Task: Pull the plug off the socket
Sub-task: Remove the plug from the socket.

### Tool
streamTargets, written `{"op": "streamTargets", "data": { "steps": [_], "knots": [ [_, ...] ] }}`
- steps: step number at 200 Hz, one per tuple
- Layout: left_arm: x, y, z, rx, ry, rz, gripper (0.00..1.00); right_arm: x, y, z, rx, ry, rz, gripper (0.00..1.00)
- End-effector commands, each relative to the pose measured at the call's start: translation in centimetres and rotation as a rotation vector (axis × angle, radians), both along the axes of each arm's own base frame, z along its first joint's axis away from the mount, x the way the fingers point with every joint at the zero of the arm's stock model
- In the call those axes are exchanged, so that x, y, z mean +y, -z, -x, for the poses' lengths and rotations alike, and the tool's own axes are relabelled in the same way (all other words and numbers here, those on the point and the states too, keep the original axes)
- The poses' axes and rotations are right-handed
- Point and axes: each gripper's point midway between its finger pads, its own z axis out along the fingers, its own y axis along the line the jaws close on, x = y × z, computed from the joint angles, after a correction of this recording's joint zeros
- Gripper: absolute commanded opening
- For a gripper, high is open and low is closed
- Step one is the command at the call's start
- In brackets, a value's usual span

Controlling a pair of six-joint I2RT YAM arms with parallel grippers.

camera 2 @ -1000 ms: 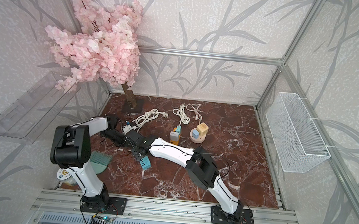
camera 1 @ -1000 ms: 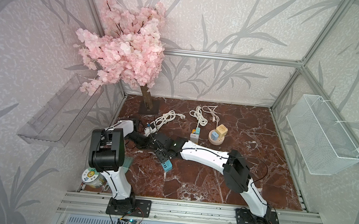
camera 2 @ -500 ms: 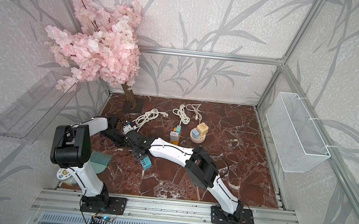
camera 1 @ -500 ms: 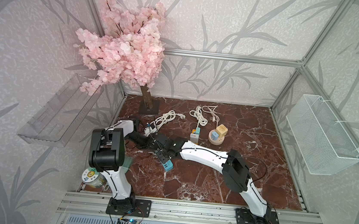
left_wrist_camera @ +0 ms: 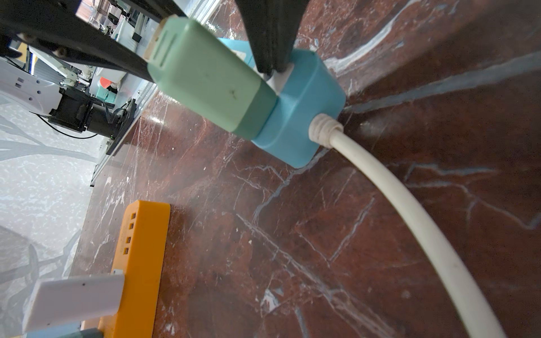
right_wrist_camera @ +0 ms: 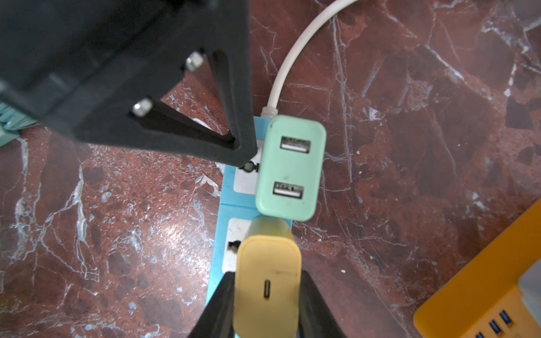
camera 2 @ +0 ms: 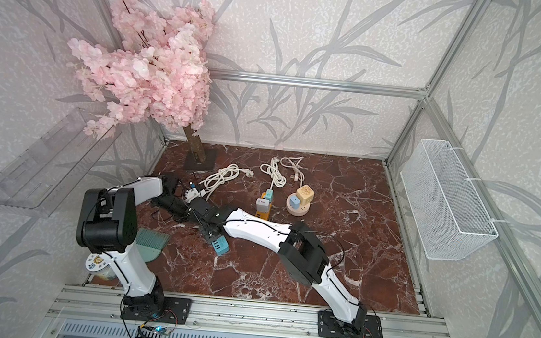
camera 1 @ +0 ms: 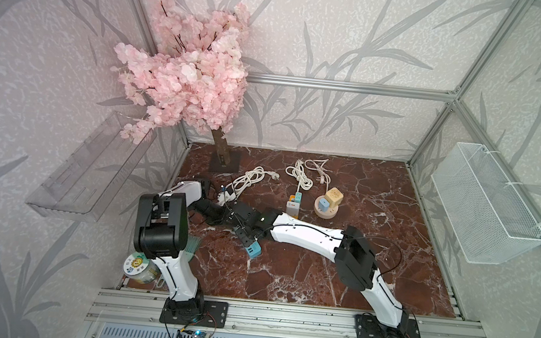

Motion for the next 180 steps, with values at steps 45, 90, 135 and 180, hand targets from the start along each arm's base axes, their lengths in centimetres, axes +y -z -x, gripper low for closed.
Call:
{"op": "streamTargets", "data": {
  "steps": [45, 90, 135, 180],
  "knots": [
    [0.8, 1.9, 0.5, 0.044, 0.006, -0.063, 0.0, 0.2, -2.5, 0.0, -0.036, 0.039, -0.055, 0.06],
    [0.9, 2.0, 0.5, 0.045, 0.004, -0.071, 0.0, 0.2, -2.9, 0.2, -0.024, 0.067, -0.108, 0.0],
    [1.0, 2.0, 0.5, 0.045, 0.003, -0.074, 0.0, 0.1, -3.5, 0.1, -0.023, 0.09, -0.133, 0.0],
    [1.0, 2.1, 0.6, 0.048, 0.005, -0.076, 0.0, -0.3, -2.8, -0.2, 0.054, 0.142, -0.204, 0.0]
  ]
}}
